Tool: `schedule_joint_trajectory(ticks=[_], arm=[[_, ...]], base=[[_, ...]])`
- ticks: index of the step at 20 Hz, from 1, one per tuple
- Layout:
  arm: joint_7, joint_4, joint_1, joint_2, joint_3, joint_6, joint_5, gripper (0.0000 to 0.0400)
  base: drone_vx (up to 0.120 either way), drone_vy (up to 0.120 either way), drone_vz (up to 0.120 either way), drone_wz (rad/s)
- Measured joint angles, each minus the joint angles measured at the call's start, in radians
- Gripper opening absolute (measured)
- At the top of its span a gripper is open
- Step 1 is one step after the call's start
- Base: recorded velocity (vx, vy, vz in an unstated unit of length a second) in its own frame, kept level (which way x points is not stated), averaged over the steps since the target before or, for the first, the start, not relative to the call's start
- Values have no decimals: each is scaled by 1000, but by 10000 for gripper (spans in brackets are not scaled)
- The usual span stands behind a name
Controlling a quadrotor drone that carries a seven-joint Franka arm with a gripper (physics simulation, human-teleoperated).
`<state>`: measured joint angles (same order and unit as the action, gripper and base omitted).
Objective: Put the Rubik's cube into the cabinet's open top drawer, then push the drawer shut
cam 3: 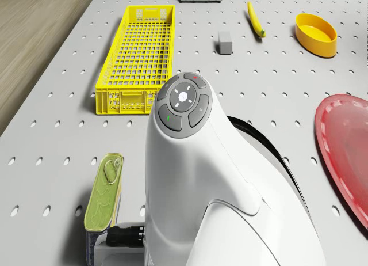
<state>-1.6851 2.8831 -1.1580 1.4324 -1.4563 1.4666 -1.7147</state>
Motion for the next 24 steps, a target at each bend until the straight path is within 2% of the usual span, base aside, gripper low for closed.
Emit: schedule_joint_trajectory(ticks=[4, 6, 24], arm=[[-1, 0, -2, 13, -2, 12, 5, 325], [-2, 0, -2, 19, -3, 18, 8, 325], [-7, -2, -8, 67, -10, 63, 27, 325]], base=[[10, -120, 120, 0], [120, -120, 120, 0], [0, -120, 120, 0]])
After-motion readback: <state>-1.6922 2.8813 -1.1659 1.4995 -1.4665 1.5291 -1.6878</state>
